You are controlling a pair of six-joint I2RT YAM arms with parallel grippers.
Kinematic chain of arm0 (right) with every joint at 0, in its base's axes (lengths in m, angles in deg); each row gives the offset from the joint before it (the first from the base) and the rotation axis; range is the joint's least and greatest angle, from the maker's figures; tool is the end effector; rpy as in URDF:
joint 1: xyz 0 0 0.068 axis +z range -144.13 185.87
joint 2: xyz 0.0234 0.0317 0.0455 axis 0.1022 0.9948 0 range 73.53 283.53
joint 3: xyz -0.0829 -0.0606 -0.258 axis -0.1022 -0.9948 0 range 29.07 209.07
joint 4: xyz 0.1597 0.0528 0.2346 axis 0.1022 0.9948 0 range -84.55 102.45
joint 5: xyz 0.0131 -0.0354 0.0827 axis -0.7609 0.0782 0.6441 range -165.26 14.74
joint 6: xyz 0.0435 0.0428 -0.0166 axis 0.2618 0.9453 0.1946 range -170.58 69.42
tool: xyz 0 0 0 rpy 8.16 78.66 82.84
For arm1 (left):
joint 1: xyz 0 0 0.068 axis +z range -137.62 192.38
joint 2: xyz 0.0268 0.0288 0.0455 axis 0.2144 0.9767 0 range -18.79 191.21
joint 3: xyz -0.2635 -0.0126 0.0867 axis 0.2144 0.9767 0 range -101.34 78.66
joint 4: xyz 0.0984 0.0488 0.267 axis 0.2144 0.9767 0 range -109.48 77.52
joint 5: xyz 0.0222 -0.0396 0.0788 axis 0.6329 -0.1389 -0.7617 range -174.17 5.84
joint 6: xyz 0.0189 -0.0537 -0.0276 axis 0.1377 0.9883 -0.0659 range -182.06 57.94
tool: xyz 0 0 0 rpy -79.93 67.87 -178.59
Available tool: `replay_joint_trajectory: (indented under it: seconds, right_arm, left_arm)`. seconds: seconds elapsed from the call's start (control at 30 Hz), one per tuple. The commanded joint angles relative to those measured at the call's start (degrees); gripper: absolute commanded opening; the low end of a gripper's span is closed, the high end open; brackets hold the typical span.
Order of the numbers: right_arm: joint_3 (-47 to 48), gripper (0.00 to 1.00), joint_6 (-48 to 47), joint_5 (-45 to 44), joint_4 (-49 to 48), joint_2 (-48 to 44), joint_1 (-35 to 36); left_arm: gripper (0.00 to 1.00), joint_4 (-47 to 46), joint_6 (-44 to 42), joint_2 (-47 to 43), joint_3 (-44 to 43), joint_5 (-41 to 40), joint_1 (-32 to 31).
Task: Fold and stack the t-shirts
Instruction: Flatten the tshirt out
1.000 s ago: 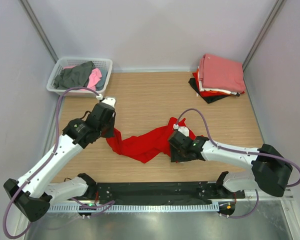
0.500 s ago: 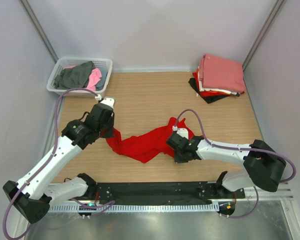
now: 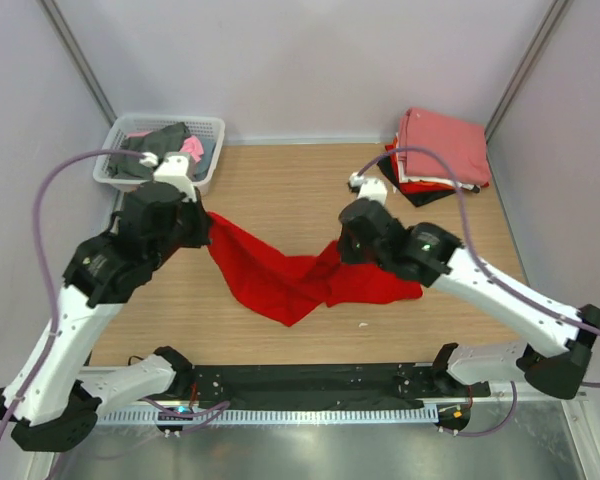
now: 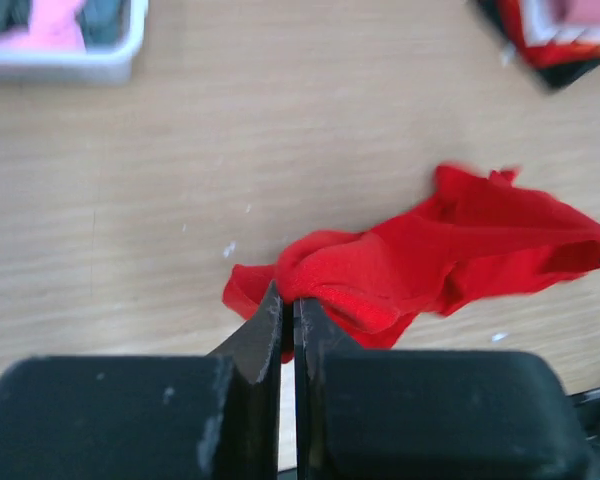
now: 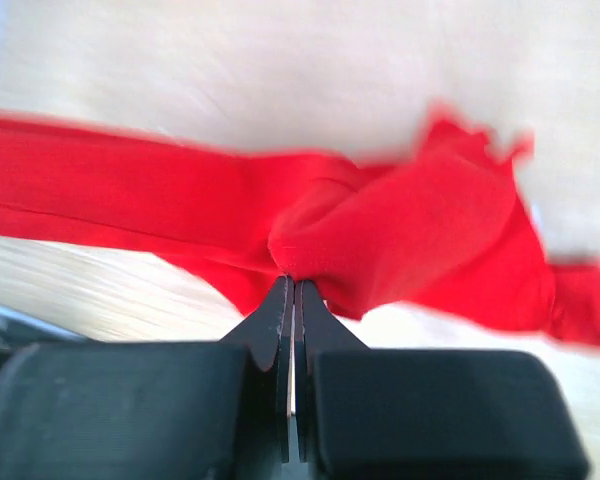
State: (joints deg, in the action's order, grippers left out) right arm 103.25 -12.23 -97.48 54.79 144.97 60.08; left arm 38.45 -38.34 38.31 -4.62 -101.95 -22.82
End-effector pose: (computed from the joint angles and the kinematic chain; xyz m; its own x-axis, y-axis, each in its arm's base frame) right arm 0.1826 0.2221 0.3551 -0.7049 0.0044 -0.7093 -0.2062 0.9555 0.2108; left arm 0.1684 -0.1007 0.4507 -0.5291 -0.0955 -0.8432 0.1353 0.9714 -0.1949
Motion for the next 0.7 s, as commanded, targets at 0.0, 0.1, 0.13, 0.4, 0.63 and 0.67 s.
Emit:
replay_joint_trajectory:
  seconds: [0.0,0.1,0.13,0.4,0.63,0.67]
  right_arm:
    - [12.46,0.01,-7.74,-3.63,5.94,-5.42,0.19]
    - [20.64,0.01,-11.26,-1.96,7.26,-8.41,0.36]
    - [23.97,0.01,-13.10,-1.87,7.52,-9.47,0.28]
    - [31.38,0.01,-18.92,4.54,4.54,-23.52,0.19]
    - [32.26,0.01,-21.47,8.41,1.02,-32.85,0.28]
    - [32.61,0.01,-21.73,8.51,1.11,-32.86,0.28]
  left_arm:
    - [0.00,-0.37,-1.92,-1.64,-11.06,-0.94,0.31]
    - [0.00,-1.24,-5.08,-2.52,-16.89,2.30,0.31]
    - [0.00,-1.76,-6.14,-2.96,-20.13,4.31,0.31]
    - [0.00,-9.24,-11.51,-10.25,-28.24,15.23,0.31]
    - [0.00,-8.18,-13.18,-12.63,-31.94,16.90,0.31]
    - [0.00,-8.27,-13.18,-12.80,-31.94,16.21,0.31]
